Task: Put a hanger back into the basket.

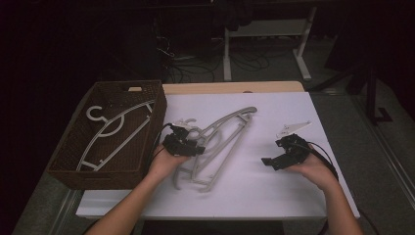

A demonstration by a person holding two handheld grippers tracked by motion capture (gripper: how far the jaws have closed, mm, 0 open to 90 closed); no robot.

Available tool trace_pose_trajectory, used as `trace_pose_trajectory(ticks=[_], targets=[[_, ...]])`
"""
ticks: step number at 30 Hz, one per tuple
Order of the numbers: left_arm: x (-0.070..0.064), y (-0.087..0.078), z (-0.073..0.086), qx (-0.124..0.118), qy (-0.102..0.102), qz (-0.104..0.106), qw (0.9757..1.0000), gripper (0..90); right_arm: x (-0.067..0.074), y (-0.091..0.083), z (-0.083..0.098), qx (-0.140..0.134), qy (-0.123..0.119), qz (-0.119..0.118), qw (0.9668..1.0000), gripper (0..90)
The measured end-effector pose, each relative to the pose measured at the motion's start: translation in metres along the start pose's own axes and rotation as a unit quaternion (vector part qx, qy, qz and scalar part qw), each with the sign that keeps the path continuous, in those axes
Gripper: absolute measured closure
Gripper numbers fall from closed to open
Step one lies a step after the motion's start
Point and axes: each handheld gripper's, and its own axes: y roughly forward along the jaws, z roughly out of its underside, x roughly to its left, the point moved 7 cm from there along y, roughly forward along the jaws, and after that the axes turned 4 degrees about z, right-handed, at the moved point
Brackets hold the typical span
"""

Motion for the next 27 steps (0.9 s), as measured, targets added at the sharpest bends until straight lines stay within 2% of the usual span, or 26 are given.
trace_pose_trajectory(ticks=[2, 4, 9, 11, 14, 20, 27], targets=[[-0.001, 0.003, 0.003, 0.007, 0.003, 0.000, 1.0000, 49.9, 0.000, 0.000, 0.000, 0.000, 0.000, 0.000, 1.0000, 8.9], [-0.002, 0.010, 0.011, 0.033, 0.011, -0.007, 0.9994, 51.9, 0.000, 0.001, 0.000, 0.001, 0.000, 0.000, 1.0000, 8.9], [-0.002, 0.017, 0.013, 0.040, 0.007, 0.002, 0.9992, 66.4, 0.000, 0.001, 0.001, 0.002, 0.001, 0.000, 1.0000, 8.9], [-0.001, 0.017, 0.013, 0.041, 0.005, 0.003, 0.9991, 67.4, 0.000, 0.002, 0.001, 0.002, 0.001, -0.001, 1.0000, 8.9], [0.001, 0.017, 0.012, 0.037, -0.005, 0.004, 0.9993, 68.9, 0.001, 0.002, 0.001, 0.002, 0.001, -0.001, 1.0000, 8.9], [0.008, 0.014, 0.010, 0.031, -0.017, -0.014, 0.9993, 73.3, 0.001, 0.002, 0.001, 0.002, 0.000, -0.002, 1.0000, 8.9], [0.014, 0.007, 0.004, 0.006, -0.026, -0.035, 0.9990, 77.3, 0.001, 0.004, 0.001, 0.004, -0.001, -0.002, 1.0000, 8.9]])
